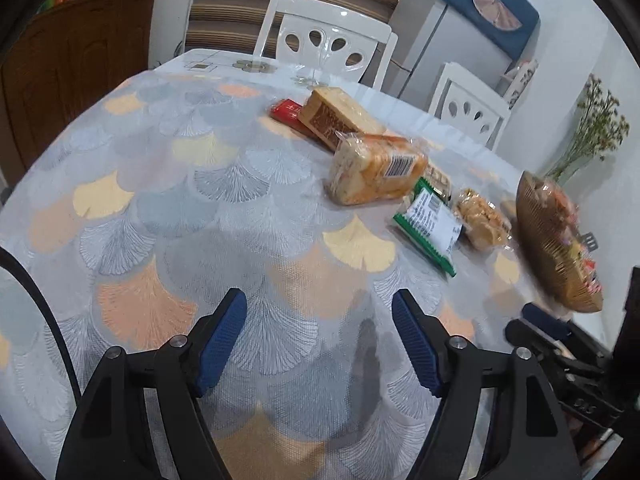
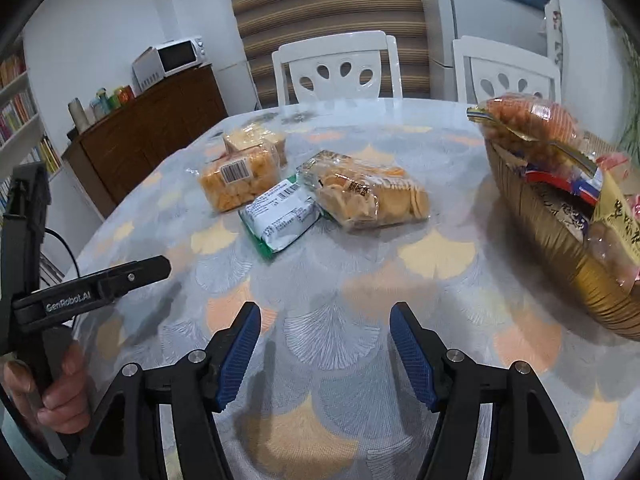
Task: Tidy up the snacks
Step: 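Move both open tools back over the remaining snacks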
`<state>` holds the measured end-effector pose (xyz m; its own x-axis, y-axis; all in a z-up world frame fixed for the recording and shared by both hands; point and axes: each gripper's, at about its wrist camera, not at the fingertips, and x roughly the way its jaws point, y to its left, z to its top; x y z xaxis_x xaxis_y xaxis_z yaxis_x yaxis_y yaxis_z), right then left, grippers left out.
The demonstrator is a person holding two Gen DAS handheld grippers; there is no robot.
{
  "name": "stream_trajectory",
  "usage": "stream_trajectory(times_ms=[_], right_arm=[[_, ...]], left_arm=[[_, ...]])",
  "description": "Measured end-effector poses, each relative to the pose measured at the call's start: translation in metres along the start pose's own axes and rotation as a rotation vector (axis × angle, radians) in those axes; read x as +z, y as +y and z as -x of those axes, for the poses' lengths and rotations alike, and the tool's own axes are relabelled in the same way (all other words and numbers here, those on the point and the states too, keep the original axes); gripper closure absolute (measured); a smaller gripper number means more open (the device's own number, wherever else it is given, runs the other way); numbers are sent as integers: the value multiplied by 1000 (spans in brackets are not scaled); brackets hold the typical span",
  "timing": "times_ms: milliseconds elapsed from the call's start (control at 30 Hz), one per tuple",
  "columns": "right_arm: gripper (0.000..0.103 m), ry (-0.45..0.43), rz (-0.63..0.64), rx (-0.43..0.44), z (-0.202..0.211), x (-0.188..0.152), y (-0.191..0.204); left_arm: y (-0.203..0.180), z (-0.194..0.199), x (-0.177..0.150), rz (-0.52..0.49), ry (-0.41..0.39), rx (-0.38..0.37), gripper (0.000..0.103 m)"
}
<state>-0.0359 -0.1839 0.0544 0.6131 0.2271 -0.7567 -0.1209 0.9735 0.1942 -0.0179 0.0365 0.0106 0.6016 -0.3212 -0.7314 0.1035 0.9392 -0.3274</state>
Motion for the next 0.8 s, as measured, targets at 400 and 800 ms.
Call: stream_trajectory(times_ms=[400,800], right_arm=[[38,42,-100,19,-1,9,-15],[18,18,-502,88,-27,66,-42]], left_arm=[[-18,14,17,-69,37,-24,30],[-58,-20,96,-382,-12,42,9]])
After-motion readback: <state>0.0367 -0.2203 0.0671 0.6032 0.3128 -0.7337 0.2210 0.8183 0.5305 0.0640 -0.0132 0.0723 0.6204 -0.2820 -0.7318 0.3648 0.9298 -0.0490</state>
